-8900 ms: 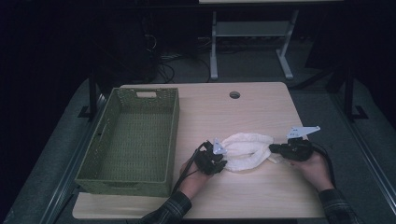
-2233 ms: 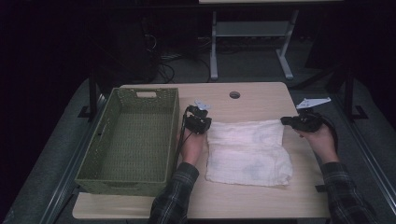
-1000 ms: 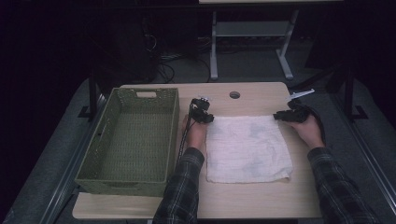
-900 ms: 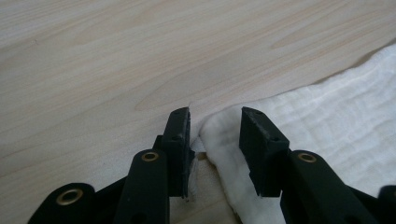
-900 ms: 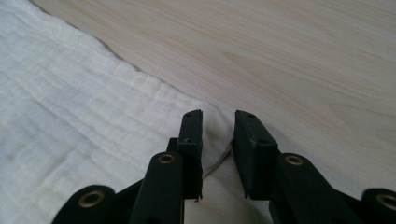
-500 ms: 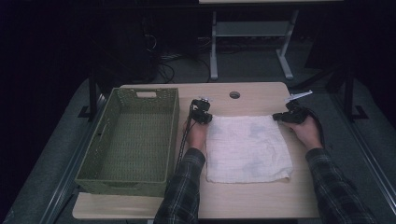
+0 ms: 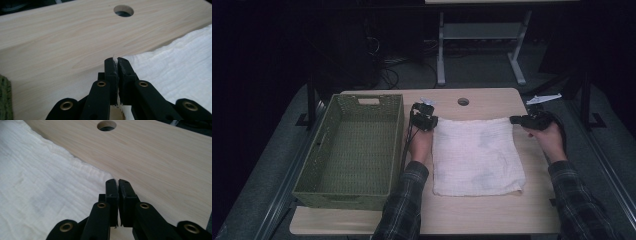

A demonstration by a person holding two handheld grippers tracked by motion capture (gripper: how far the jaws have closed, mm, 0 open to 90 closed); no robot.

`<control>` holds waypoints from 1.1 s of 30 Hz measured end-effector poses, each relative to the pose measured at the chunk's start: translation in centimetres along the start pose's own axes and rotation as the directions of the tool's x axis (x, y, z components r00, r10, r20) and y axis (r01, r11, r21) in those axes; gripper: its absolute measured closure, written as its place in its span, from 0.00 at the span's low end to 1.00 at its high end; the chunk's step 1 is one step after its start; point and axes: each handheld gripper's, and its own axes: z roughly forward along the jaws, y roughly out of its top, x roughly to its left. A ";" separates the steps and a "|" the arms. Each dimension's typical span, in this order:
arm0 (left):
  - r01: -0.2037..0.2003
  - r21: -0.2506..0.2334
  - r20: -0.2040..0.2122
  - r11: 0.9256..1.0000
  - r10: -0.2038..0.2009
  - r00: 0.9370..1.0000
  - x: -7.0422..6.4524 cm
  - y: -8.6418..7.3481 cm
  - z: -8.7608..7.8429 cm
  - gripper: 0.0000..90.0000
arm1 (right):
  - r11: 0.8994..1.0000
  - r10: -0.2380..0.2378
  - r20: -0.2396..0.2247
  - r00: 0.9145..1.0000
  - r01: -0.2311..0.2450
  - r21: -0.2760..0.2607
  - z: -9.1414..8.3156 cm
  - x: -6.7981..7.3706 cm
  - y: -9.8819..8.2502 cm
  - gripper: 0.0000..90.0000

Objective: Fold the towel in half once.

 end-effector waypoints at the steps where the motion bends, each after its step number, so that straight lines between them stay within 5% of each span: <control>1: -0.012 -0.006 -0.004 1.000 0.012 1.000 -0.2 -0.1 -0.4 0.96 | 1.000 0.001 -0.004 1.000 -0.001 -0.007 -0.2 0.2 0.0 0.96; 21: -0.030 -0.089 0.031 0.996 0.033 0.999 -2.4 -3.0 -6.3 0.96 | 0.997 0.008 -0.021 1.000 -0.009 -0.070 -5.2 3.5 -3.3 0.97; 33: -0.096 -0.079 0.061 0.992 0.101 0.993 -4.4 -6.2 -9.1 0.96 | 0.998 -0.005 -0.016 1.000 0.004 -0.064 -8.2 6.5 -7.0 0.96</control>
